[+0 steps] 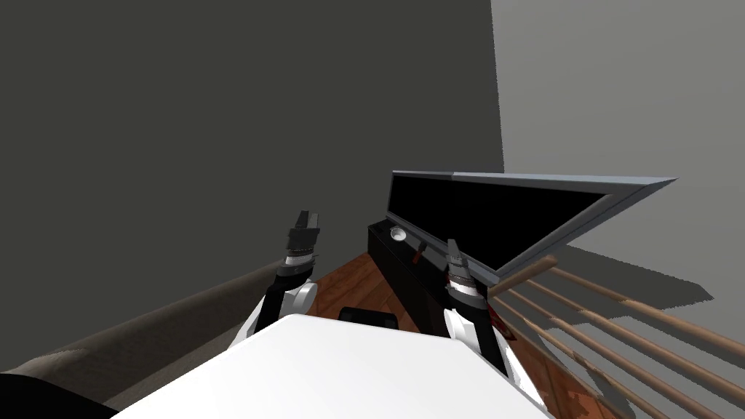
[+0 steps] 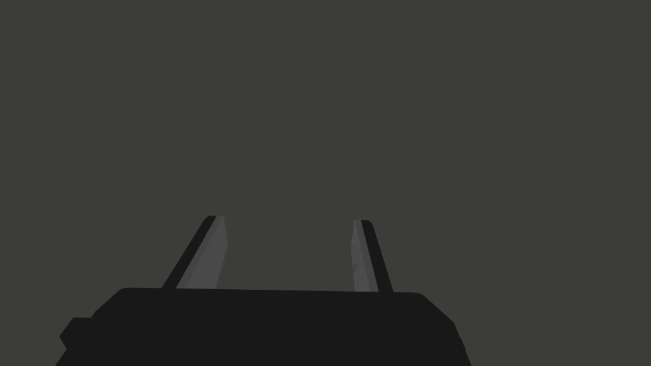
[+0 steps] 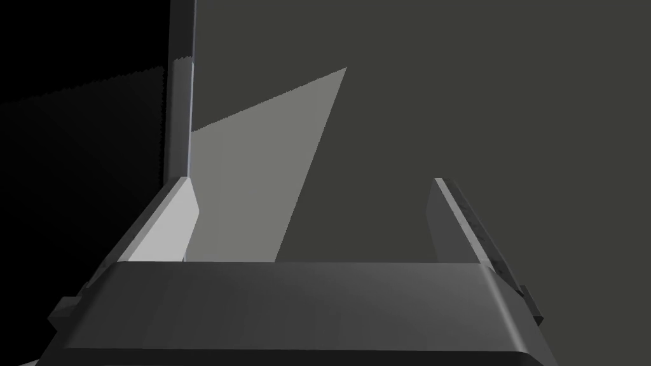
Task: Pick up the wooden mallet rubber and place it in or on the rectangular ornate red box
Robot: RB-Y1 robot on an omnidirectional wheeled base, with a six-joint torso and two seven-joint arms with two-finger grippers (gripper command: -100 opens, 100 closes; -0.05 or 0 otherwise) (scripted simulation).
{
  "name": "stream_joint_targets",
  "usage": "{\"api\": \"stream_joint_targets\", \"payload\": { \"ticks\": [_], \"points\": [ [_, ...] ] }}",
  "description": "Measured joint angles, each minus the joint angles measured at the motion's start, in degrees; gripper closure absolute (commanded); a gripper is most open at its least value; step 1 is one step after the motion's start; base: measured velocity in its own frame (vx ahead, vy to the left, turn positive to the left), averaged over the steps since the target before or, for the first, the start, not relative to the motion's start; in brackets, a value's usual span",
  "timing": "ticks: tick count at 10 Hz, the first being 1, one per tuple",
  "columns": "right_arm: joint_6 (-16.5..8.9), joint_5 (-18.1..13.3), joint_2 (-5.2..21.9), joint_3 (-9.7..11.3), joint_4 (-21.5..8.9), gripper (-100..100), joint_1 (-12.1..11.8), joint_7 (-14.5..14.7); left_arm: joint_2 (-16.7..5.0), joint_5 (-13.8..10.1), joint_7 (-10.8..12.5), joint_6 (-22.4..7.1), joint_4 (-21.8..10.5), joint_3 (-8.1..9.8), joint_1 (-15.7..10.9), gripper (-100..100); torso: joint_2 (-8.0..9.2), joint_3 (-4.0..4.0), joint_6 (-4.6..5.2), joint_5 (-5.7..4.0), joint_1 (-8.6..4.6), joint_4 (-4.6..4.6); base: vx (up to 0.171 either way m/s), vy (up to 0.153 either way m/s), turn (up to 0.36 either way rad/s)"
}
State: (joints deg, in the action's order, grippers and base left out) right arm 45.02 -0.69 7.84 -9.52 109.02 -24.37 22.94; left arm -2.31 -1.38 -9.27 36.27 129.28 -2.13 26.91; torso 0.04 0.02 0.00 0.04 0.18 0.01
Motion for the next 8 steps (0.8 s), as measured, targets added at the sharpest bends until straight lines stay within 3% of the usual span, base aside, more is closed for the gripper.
{"api": "stream_joint_targets", "payload": {
  "ticks": [8],
  "points": [
    [4.1, 1.5, 1.3, -5.8, -12.5, -100, 3.2, 10.0, 0.0, 0.0, 0.0, 0.0, 0.0, 0.0, 0.0, 0, -0.06, -0.03, -0.01, -0.01, -0.05, -0.01, 0.01, 0.036, 0.099]
  ]
}}
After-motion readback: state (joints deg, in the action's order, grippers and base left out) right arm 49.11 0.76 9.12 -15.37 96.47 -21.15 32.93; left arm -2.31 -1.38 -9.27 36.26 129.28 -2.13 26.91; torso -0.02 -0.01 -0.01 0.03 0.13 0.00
